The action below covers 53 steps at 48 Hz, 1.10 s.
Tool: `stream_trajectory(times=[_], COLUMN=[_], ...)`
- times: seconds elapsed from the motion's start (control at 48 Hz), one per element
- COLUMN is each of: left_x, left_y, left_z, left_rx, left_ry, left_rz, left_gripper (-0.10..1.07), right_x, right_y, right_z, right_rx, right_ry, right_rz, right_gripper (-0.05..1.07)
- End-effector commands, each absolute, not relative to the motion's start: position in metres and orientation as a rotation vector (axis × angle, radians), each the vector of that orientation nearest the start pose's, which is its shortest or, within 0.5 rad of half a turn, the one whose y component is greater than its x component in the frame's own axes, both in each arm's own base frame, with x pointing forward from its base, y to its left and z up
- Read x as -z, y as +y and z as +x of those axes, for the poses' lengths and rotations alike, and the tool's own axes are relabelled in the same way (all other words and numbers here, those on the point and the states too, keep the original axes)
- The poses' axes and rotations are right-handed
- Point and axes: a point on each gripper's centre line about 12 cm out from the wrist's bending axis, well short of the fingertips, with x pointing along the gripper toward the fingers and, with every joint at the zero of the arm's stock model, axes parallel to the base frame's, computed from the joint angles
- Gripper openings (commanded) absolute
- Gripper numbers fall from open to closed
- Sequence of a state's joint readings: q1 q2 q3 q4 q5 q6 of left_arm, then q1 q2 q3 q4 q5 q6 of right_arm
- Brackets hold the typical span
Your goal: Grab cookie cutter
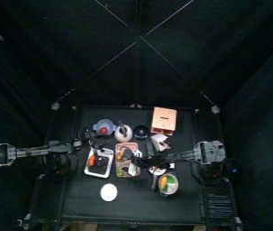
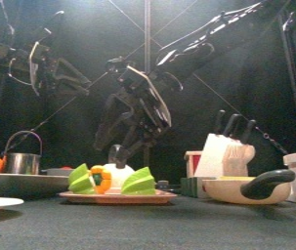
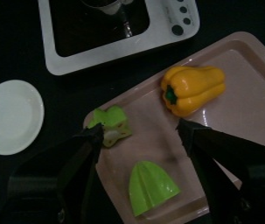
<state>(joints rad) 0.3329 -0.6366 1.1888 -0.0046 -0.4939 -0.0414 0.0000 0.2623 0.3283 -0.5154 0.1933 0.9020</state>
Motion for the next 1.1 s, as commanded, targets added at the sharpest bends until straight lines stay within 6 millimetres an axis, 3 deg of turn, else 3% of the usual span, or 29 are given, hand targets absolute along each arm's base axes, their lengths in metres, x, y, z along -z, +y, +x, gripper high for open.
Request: stream_trajectory(times=[0.0,0.396,0.542,0.771,1.083], left_x=[-0.245,-0.241,-0.235,-0.23,-0.248], left_y=[0.081,0.081,0.076,0.045,0.022], left_z=[0.231,0.234,0.236,0.231,0.223], left_rx=[-0.34,-0.339,-0.319,-0.204,-0.148], left_ry=[0.031,0.139,0.313,0.628,0.739], left_rz=[-0.055,-0.083,-0.11,-0.128,-0.343], left_gripper=[0.8,0.8,0.8,0.81,0.81], right_x=[-0.191,-0.245,-0.254,-0.257,-0.269], right_y=[-0.014,-0.031,-0.039,-0.054,-0.043], right_z=[0.466,0.444,0.436,0.41,0.383], right_rx=[0.222,0.141,0.147,0.166,0.094], right_ry=[0.641,0.452,0.435,0.403,0.333], right_rz=[0.361,0.261,0.215,0.247,0.228], right_gripper=[0.98,0.98,0.98,0.98,0.98])
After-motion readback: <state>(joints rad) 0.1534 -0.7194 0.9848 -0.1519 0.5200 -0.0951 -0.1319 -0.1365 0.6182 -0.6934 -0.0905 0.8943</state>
